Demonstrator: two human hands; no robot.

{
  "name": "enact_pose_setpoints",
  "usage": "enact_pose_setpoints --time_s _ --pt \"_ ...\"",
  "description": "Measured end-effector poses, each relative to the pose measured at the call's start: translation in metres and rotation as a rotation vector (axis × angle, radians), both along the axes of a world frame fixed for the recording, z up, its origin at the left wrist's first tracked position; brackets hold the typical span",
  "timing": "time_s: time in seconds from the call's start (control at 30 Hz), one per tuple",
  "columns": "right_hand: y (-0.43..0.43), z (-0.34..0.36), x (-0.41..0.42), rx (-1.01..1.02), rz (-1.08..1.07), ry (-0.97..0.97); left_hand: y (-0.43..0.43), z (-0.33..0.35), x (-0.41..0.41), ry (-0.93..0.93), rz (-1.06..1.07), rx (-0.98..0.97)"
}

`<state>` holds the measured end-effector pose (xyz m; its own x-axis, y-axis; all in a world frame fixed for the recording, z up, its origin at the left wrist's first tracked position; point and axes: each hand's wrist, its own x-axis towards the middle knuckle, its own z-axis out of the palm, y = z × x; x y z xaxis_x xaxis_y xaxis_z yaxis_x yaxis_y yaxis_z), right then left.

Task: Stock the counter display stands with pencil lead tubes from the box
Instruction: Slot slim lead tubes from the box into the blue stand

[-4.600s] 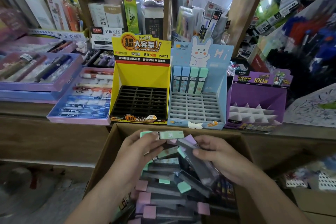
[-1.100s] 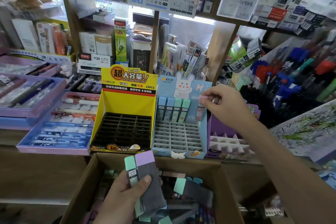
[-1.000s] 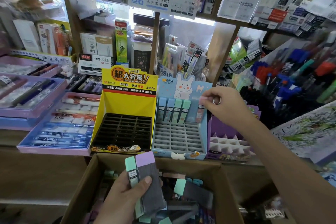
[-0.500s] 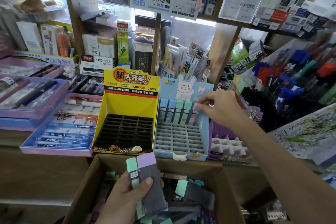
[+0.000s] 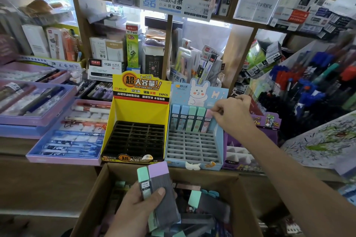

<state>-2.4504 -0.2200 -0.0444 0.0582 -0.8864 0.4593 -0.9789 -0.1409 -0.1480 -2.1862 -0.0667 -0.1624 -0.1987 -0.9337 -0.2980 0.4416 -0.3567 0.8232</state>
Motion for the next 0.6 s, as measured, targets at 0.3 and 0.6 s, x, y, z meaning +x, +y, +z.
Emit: enact_pose_setpoints --time_s 0.3,0.6 --pt "0.046 0.022 0.036 -0.014 0.265 -0.308 0.003 0.008 -0.001 -0.024 0.009 0.017" --pt "0.087 -0.034 0.087 0.601 0.544 -0.592 0.007 0.019 -0.005 -0.098 -0.13 -0.083"
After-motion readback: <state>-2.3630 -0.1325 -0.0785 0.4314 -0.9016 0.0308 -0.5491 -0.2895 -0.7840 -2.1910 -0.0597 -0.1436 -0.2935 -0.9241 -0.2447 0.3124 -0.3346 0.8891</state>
